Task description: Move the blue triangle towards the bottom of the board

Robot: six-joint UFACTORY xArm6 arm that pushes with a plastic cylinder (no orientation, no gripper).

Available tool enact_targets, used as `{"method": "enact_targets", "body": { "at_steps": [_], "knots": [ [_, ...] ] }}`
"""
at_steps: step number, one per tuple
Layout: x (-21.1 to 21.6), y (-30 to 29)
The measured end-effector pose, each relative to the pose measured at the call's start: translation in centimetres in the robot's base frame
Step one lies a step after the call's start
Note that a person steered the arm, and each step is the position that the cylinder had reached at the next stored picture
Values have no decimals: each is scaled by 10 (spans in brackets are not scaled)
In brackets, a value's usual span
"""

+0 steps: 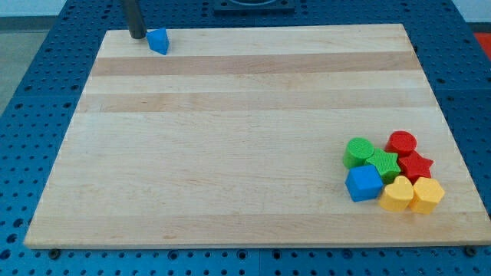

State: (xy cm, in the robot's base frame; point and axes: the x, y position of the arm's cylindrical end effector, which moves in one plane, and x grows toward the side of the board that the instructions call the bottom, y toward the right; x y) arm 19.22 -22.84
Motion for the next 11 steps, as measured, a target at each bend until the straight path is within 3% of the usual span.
{"method": "enact_targets", "body": {
  "at_steps": [2, 4, 7, 11],
  "knots": [
    [6, 35],
    [47, 70],
    [78, 48],
    [178, 17]
  ]
}}
